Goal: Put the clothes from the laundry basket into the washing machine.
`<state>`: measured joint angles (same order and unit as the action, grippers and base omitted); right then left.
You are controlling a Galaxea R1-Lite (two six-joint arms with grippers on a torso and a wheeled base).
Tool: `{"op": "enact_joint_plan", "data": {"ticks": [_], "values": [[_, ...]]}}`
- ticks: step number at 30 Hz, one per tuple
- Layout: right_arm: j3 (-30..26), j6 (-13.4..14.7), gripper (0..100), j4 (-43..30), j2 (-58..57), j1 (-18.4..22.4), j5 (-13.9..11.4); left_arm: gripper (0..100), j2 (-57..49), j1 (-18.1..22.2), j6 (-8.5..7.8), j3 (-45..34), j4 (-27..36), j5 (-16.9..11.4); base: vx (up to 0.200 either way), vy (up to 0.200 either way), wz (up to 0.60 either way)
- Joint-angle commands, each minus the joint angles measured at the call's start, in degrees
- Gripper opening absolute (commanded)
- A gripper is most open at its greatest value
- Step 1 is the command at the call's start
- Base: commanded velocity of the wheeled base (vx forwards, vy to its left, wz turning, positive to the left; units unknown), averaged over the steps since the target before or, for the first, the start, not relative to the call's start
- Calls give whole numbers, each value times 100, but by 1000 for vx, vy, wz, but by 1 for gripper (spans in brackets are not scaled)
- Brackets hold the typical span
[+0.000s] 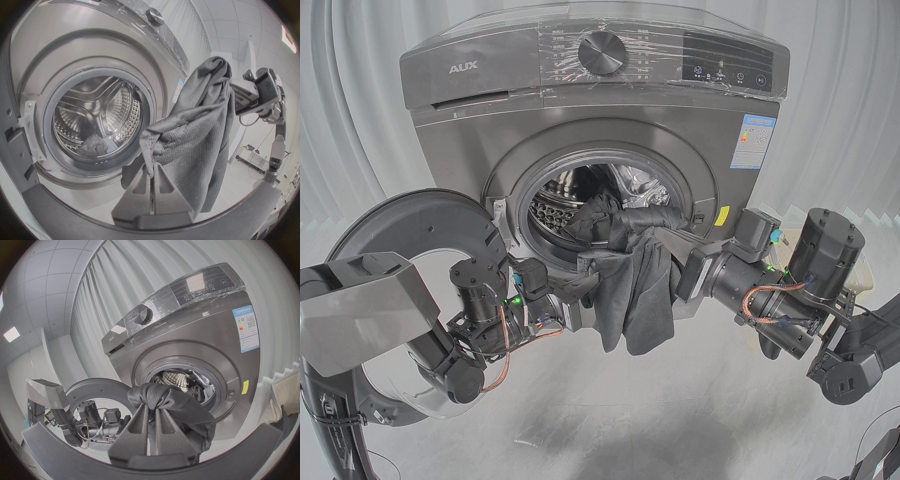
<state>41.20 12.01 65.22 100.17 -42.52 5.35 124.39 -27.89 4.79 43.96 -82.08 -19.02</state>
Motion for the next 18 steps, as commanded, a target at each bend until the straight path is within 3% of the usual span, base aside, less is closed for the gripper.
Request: {"op": "enact_joint_plan", "data": {"ticks": [1, 10, 17, 18], "values": [[-69, 3, 0, 0, 73, -2, -17, 0, -179, -6, 31, -63, -98, 3, 0, 0, 0], [-113, -14, 0, 659, 521, 33, -17, 0, -697, -15, 110, -581, -168, -23, 0, 0, 0], [-148, -76, 0, 729, 565, 51, -17, 0, -372, -6, 48, -634, -256, -58, 0, 0, 0], [-148, -76, 0, 729, 565, 51, -17, 100, -328, 3, 39, -643, -256, -76, 0, 0, 0]]}}
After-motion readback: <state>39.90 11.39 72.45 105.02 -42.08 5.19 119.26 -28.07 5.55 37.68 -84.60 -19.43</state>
